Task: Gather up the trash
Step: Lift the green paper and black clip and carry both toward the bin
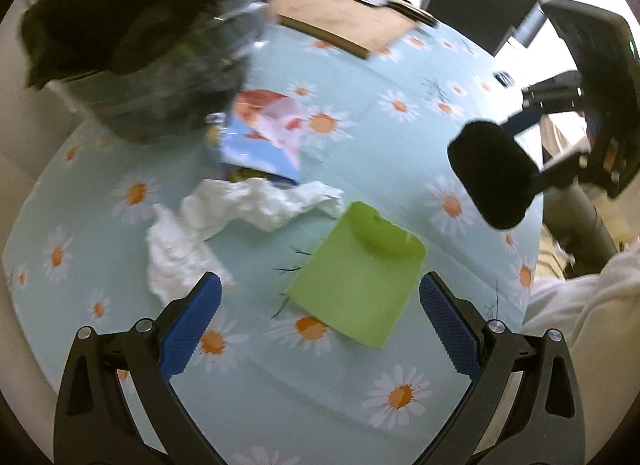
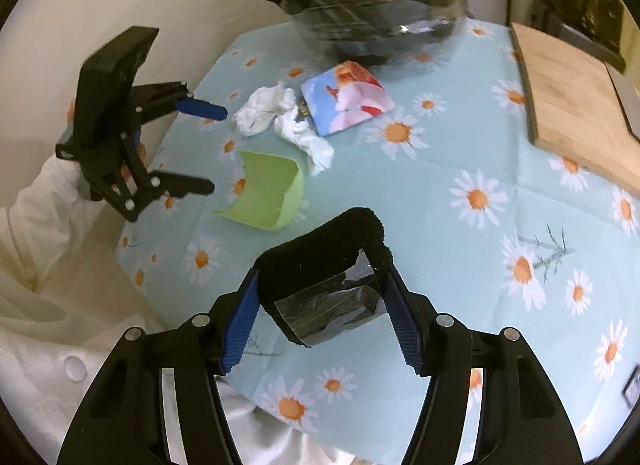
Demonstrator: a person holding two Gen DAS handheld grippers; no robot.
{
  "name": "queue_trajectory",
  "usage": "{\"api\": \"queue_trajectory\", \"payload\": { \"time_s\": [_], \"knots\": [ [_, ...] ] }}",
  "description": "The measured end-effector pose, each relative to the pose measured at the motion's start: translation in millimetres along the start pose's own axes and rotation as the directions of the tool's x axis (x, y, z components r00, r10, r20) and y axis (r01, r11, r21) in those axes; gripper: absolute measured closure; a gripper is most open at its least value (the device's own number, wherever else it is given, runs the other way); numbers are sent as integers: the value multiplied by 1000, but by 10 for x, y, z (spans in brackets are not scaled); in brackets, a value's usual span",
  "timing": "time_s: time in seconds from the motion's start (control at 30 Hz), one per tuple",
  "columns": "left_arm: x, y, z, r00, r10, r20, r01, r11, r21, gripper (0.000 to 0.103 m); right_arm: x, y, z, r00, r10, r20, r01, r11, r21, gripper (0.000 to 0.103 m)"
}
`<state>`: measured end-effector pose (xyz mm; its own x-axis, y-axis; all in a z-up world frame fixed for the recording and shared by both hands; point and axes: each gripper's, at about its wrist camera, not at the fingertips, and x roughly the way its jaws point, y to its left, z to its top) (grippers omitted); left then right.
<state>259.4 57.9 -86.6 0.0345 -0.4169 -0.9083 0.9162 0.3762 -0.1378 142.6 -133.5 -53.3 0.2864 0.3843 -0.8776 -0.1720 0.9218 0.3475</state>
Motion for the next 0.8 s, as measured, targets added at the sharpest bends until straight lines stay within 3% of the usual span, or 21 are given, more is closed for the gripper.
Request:
{"api": "queue_trajectory", "payload": {
  "time_s": [0.1,0.5,0.6,0.8],
  "knots": [
    [108,-106,26,999,-29,-27,30,998,63,6,-15,-28,-51,1000,-3,-10,3,1000,18,45],
    [534,-399,64,993,-23,-119,56,959,279,7,41,-137,-130,998,-27,-52,30,998,63,45],
    [611,-399,66,992,-14,-126,49,959,278,31,67,-145,-151,997,-36,-61,40,997,68,45],
    [565,-279,93,992,-39,-116,58,985,162,34,33,-178,-194,997,-32,-69,36,998,57,45]
  ]
}}
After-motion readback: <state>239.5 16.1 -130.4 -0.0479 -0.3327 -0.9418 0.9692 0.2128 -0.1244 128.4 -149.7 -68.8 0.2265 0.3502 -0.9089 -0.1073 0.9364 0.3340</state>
